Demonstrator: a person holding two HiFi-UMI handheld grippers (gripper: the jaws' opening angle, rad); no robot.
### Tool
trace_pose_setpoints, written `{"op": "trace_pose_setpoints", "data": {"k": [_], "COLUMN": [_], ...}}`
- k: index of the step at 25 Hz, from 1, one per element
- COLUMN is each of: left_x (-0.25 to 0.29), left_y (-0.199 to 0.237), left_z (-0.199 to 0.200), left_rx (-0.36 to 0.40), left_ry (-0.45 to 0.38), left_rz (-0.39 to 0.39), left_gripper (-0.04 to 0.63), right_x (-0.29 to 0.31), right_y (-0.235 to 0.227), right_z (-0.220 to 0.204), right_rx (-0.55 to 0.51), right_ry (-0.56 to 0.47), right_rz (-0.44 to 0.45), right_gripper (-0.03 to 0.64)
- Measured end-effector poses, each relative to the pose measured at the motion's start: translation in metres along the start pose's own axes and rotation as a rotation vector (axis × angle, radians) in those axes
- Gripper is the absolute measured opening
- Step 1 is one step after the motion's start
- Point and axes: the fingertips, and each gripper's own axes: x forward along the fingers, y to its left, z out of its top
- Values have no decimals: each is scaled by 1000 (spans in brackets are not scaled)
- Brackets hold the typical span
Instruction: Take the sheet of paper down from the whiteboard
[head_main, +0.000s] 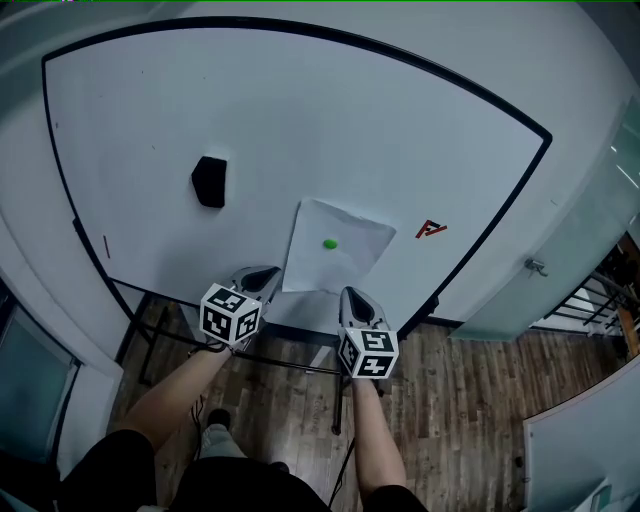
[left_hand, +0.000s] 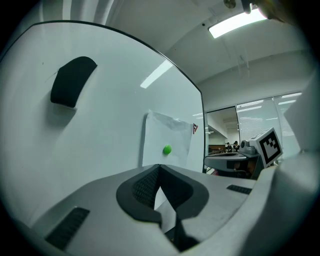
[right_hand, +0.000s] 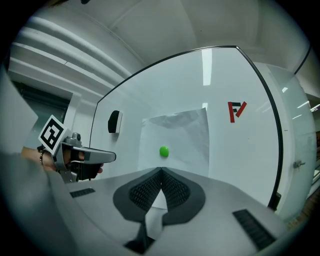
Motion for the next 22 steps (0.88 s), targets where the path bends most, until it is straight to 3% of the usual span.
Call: {"op": "trace_pose_setpoints", "data": {"k": [11,19,22], "left_x": [35,59,67], "left_y": [35,35,31], "left_z": [13,18,23], "left_rx": [42,43,55], "left_ry": [20,28,25], "left_rz": [-126,-245,-273], "left_gripper": [21,24,84], "right_x": [45,64,68], "right_y": [3,-5,-9], "right_z": [14,12,13], "right_rx": [0,9,6], "right_ry": [-5,4,7], "right_rz": [-70,-110,-122], "right_gripper": [25,25,25]}}
